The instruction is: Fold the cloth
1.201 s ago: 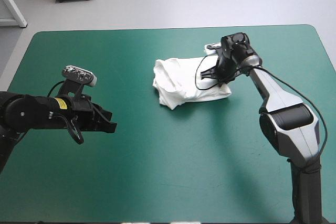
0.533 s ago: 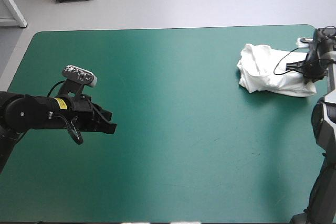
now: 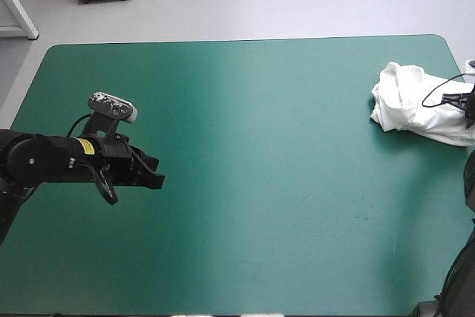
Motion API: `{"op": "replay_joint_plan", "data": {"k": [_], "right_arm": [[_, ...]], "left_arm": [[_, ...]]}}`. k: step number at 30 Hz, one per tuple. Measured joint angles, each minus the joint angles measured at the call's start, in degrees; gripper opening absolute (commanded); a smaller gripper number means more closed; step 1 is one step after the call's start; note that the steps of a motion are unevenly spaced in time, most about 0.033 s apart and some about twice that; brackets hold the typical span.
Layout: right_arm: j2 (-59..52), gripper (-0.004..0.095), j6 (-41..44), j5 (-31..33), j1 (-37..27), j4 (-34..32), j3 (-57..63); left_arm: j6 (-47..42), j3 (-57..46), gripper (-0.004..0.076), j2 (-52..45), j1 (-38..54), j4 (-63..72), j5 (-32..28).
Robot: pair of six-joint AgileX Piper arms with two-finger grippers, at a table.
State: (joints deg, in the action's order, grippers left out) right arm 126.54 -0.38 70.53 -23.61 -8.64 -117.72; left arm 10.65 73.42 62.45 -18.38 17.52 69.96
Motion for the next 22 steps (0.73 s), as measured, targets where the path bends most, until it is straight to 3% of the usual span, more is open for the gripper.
{"op": "replay_joint_plan", "data": {"k": [4,6,11,16,22], "right_arm": [[-0.68,0.0538,0.38,0.0,-0.19,0.43,0.0],[-1.64,0.058,0.38,0.0,-0.72,0.84,0.0],[-6.01,0.0499,0.38,0.07,-3.31,2.46,0.0],[-14.35,0.0398,-0.34,0.43,-6.89,10.05,0.0],[-24.72,0.0389,-2.58,0.93,-9.57,19.35,0.0]], "left_arm": [[0.05,0.0,-0.0009,0.0,0.0,0.0,0.0],[0.05,0.0,-0.0009,0.0,0.0,0.06,0.0],[0.06,0.0,-0.0009,0.0,0.0,0.18,0.0],[0.06,0.0,-0.0009,0.0,0.0,0.18,-0.4],[0.06,0.0,-0.0009,0.0,0.0,0.18,-1.14]]}}
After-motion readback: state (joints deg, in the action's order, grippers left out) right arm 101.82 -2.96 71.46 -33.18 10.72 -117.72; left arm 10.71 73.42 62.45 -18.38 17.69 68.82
